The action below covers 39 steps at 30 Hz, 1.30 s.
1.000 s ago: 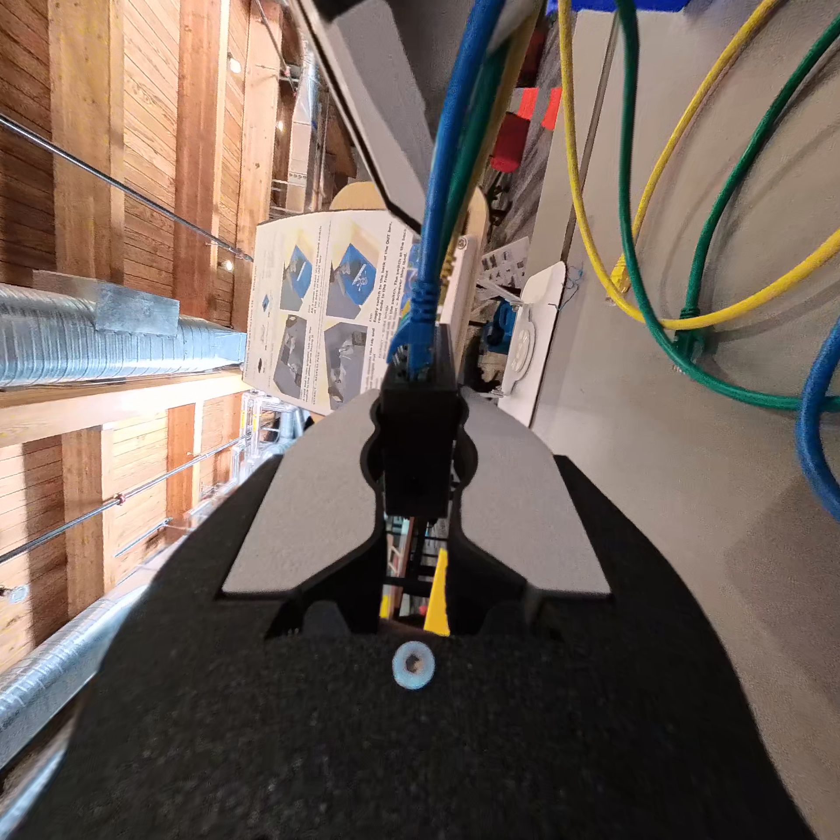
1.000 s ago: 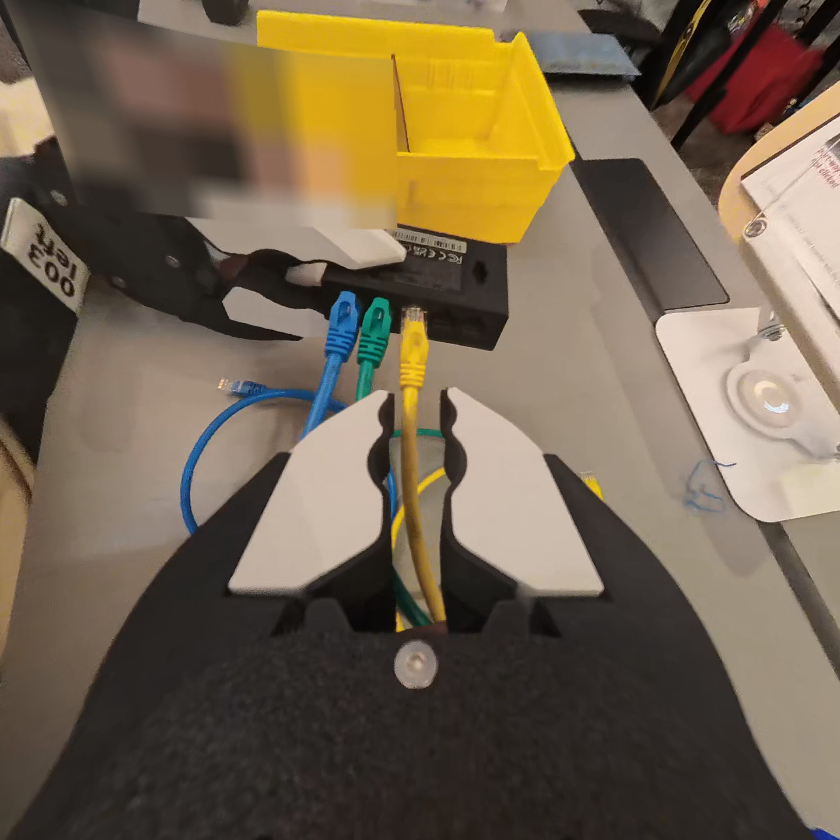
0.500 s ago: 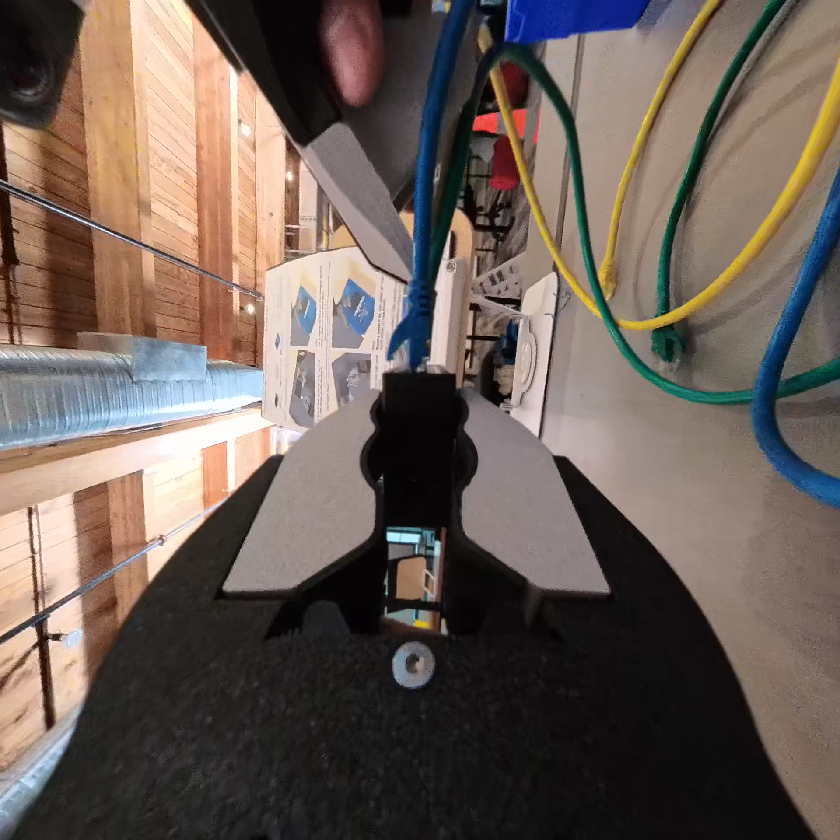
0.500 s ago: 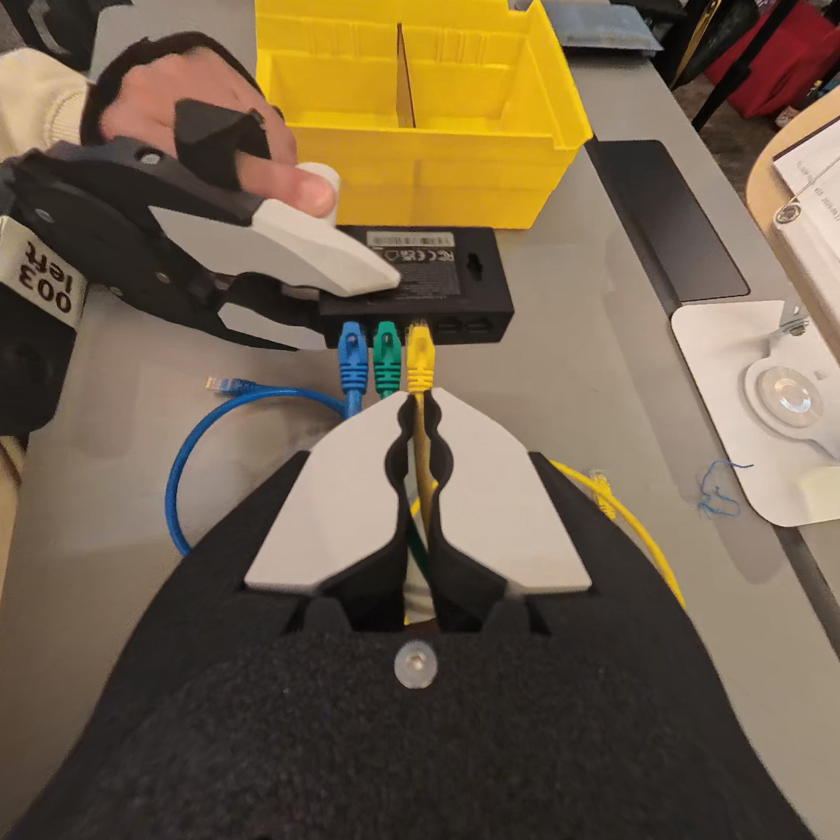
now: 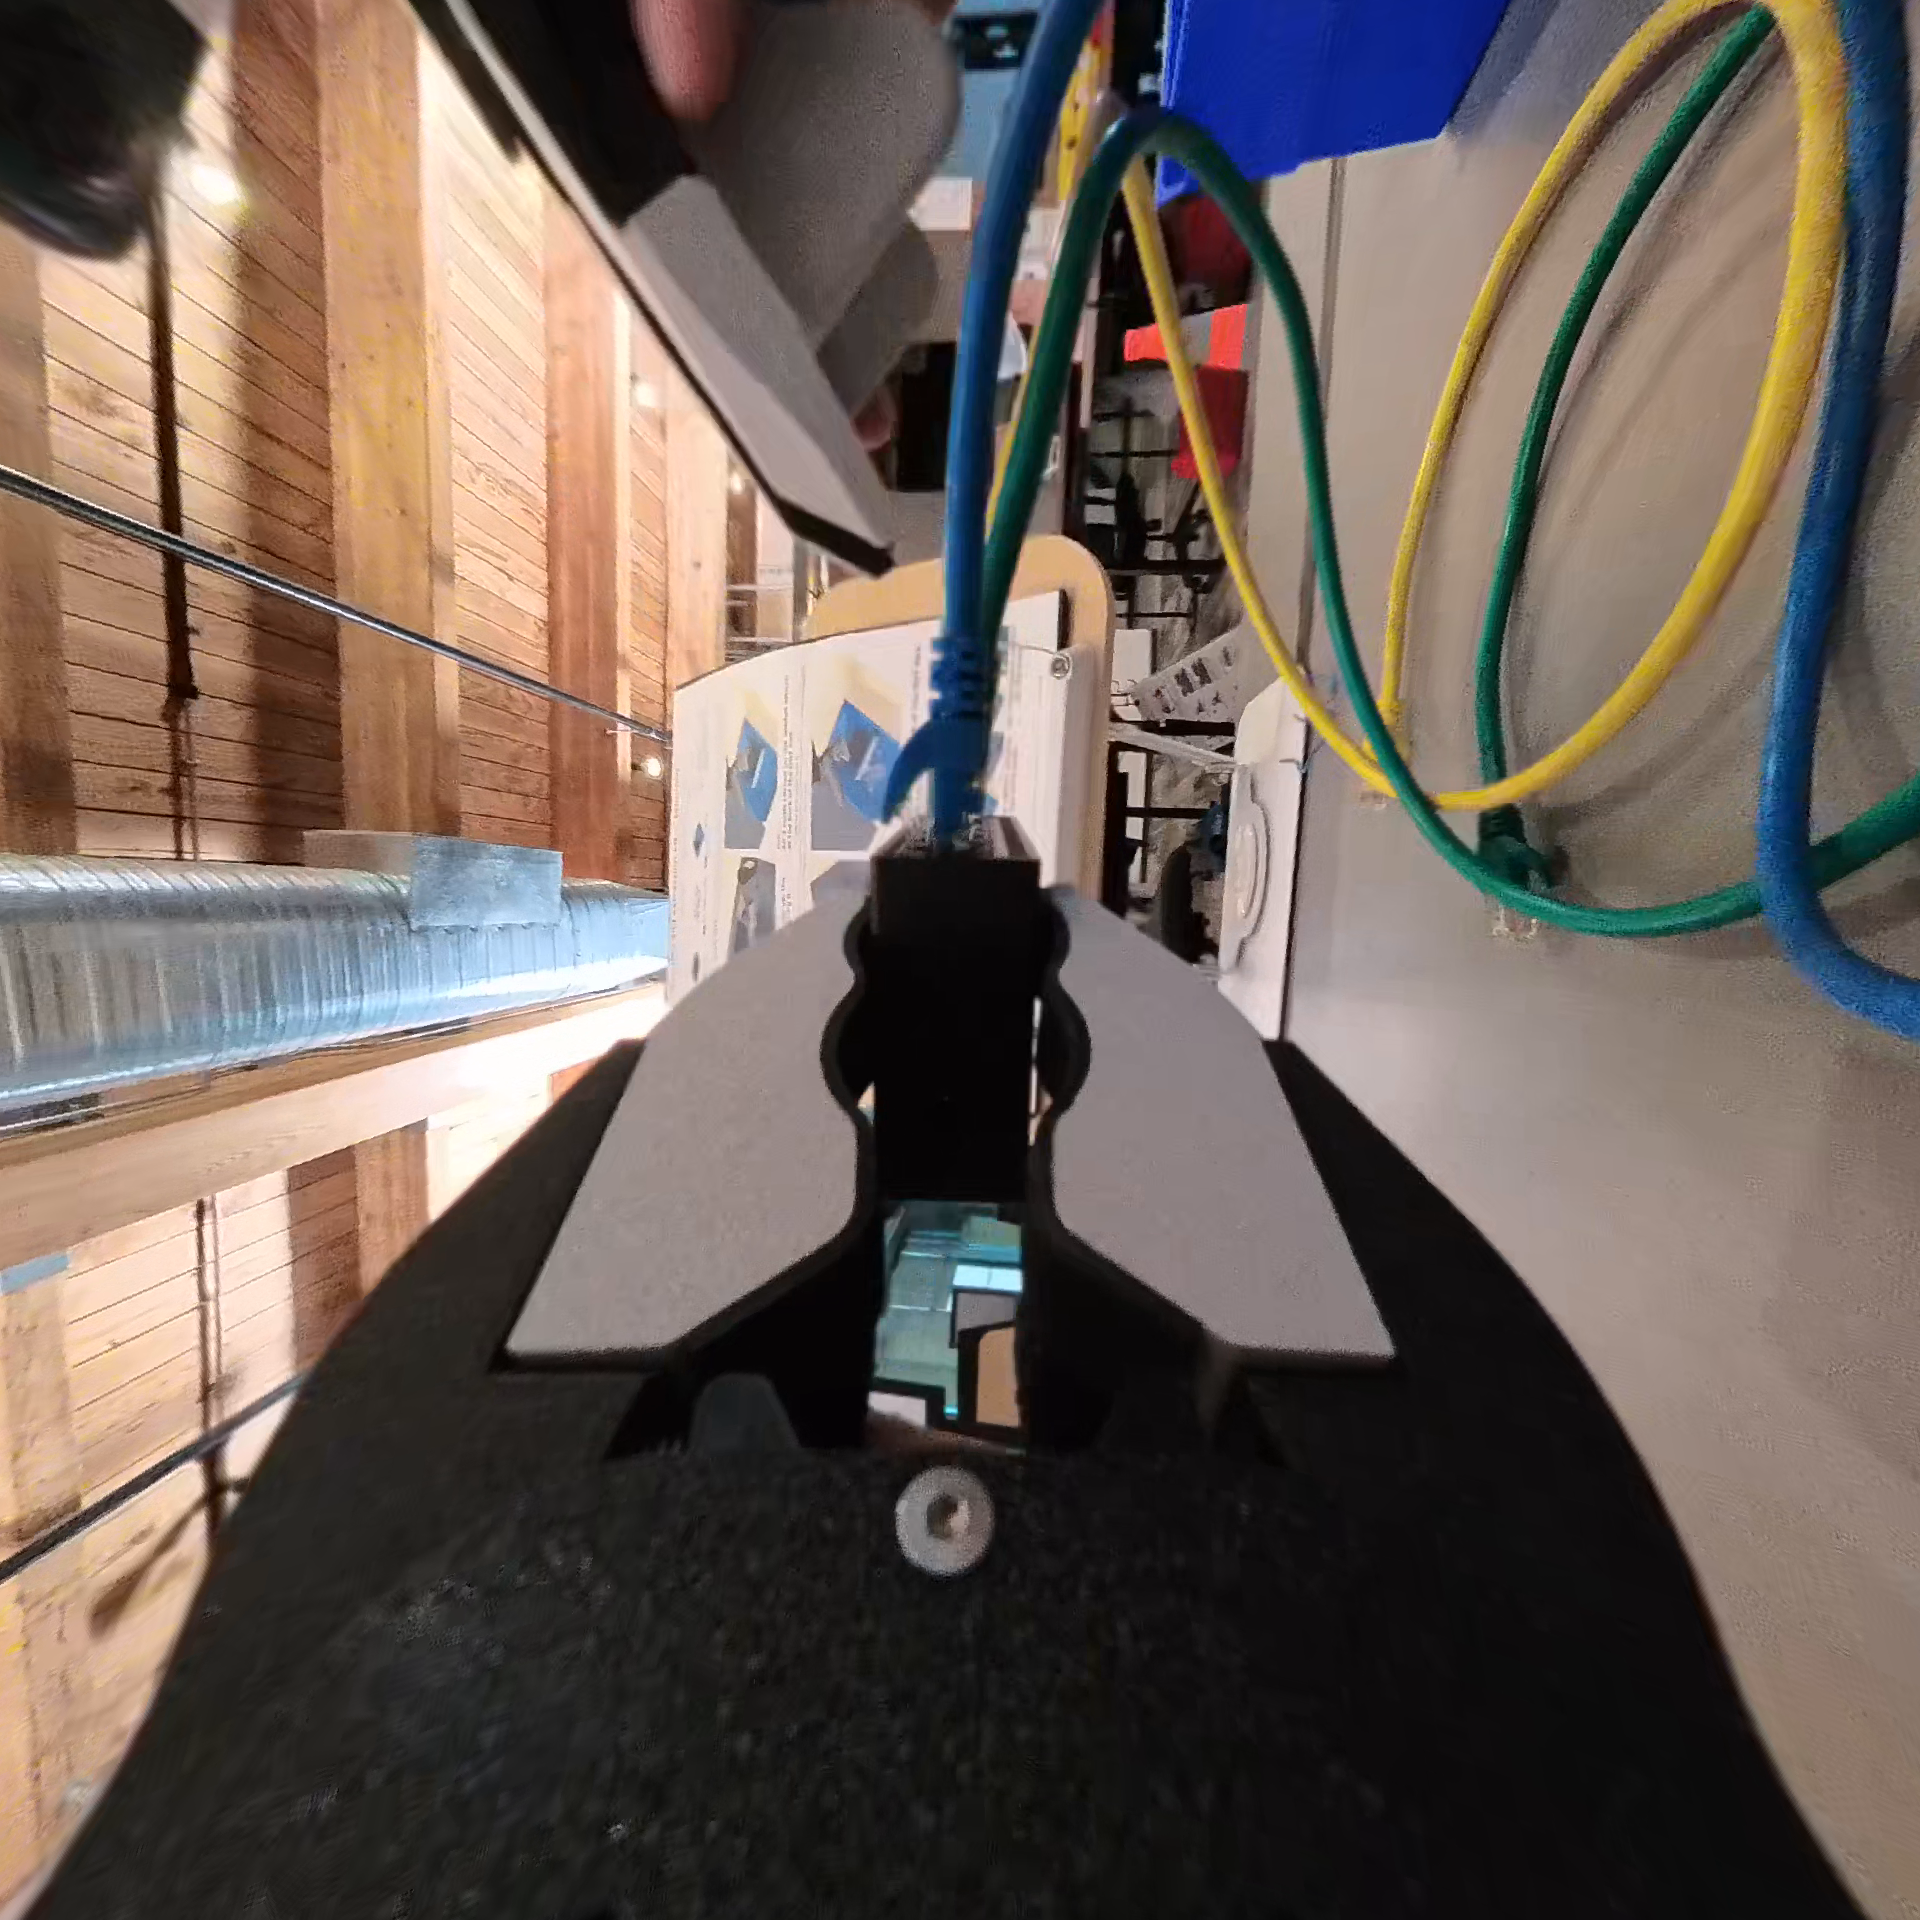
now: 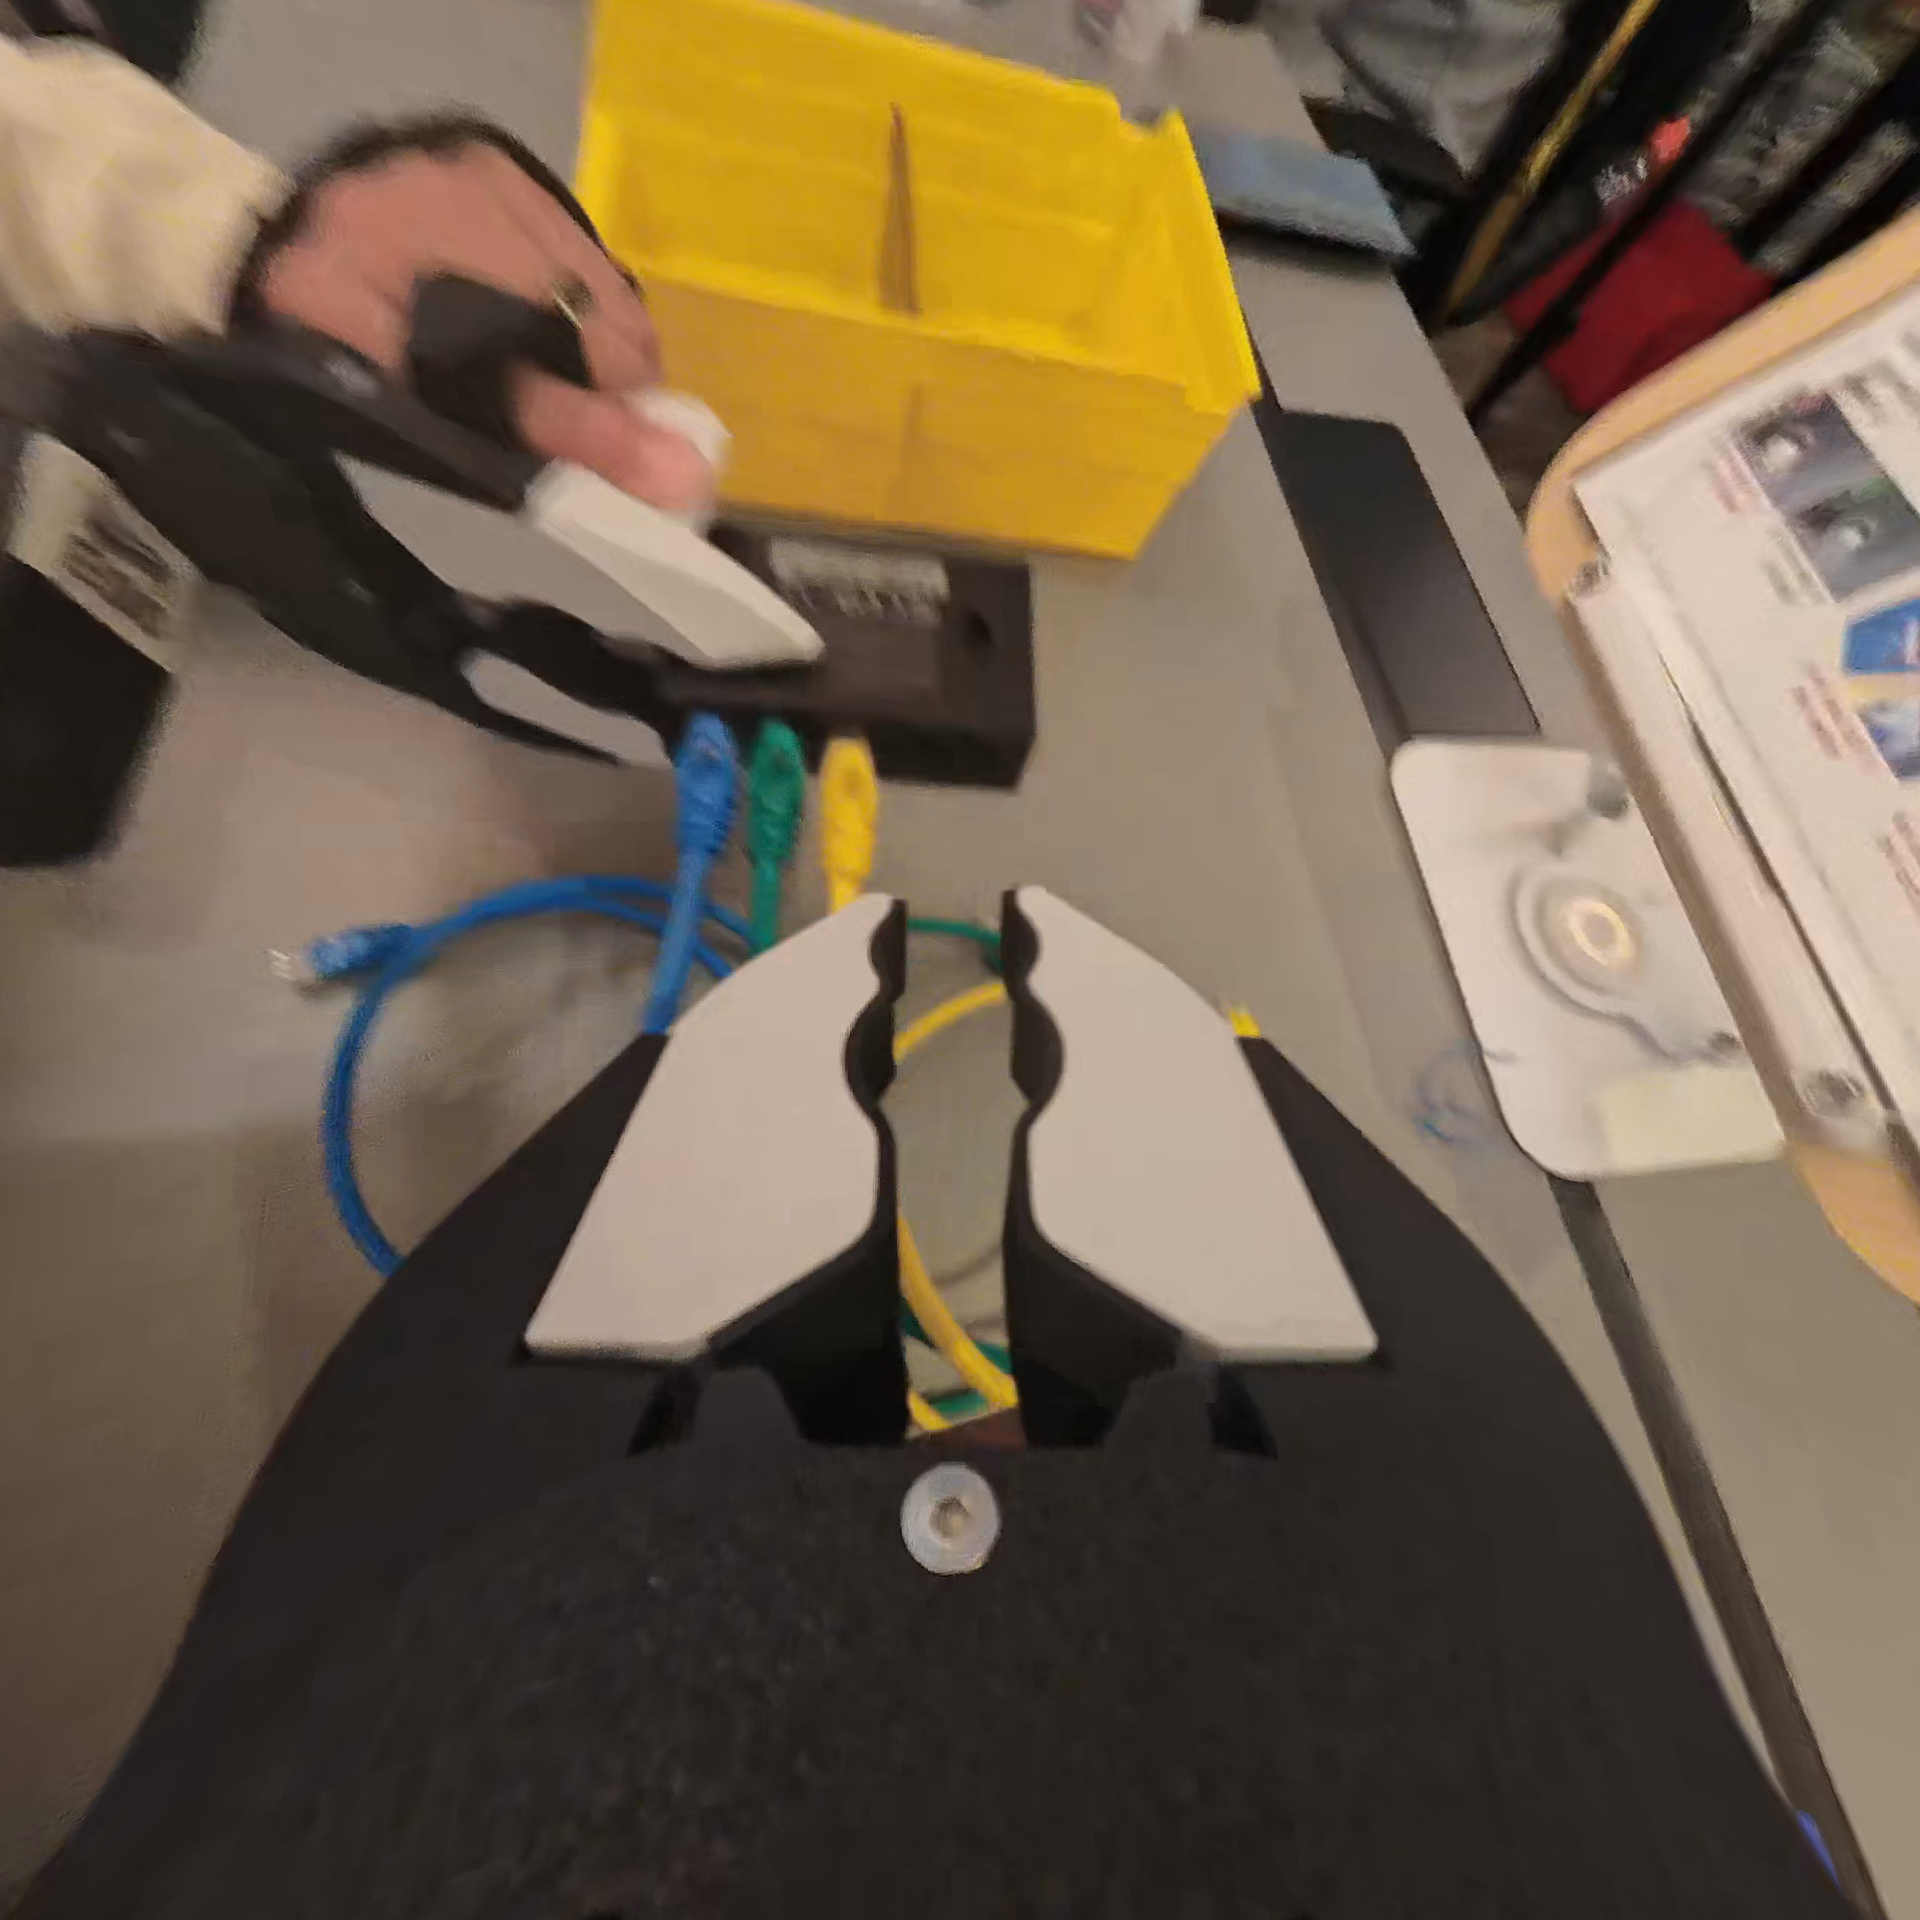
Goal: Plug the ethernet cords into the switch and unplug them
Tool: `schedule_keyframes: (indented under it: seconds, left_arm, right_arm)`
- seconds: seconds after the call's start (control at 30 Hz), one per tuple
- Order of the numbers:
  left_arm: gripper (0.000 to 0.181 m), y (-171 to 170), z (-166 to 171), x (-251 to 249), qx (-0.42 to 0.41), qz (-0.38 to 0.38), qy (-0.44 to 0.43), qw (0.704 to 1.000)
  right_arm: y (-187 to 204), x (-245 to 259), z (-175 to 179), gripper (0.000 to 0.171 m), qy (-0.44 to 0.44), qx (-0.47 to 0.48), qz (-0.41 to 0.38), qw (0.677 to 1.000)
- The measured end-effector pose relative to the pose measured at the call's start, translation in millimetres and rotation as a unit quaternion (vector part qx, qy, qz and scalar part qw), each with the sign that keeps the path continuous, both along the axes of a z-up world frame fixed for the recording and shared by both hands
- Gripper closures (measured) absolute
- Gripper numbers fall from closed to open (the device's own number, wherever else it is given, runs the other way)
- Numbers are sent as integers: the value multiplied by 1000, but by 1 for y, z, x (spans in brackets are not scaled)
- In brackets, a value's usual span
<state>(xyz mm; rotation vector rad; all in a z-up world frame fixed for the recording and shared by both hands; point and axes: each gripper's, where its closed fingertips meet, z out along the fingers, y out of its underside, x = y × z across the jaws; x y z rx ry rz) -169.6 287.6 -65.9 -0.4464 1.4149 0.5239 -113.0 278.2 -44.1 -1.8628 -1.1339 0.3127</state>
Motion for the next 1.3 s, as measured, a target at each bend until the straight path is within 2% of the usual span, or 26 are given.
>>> schedule_keyframes:
  seconds: [0.1,0.17,0.27,0.33,0.37,0.43,0.47,0.57,0.73,1.0,1.17,1.3]
  left_arm:
    - [155,-6,0,1,32,-10,4,999]
    - [155,-10,-3,2,50,-17,11,999]
    - [155,-15,-4,1,63,-26,10,998]
    - [155,-20,0,2,68,-33,4,997]
    - [155,-23,1,4,73,-37,3,997]
    - [155,-28,0,6,80,-45,8,996]
    - [155,-30,-1,7,80,-48,10,996]
    - [155,-34,-6,7,77,-53,11,996]
    - [143,-16,-11,4,30,-18,11,999]
    - [141,-14,-9,-8,77,-37,25,996]
    - [141,-10,1,-16,114,-39,51,991]
    - [141,-9,4,-8,134,-50,54,988]
  right_arm:
    - [-3,1,-19,138,1,-44,20,999]
    - [-7,-15,-15,136,52,-60,48,996]
    - [6,-17,-1,130,148,-117,9,982]
    - [9,-22,-7,125,222,-210,-6,952]
    - [5,-30,-13,115,247,-263,5,933]
    - [1,-41,-24,110,278,-344,23,897]
    - [-3,-48,-22,119,299,-366,39,880]
    - [-3,-53,-31,127,271,-362,31,891]
    - [0,-42,-21,140,301,-364,33,881]
    - [-11,-43,-21,142,307,-391,64,865]
    - [-13,-55,-21,143,339,-447,81,824]
    - [-15,-67,-16,143,331,-485,72,806]
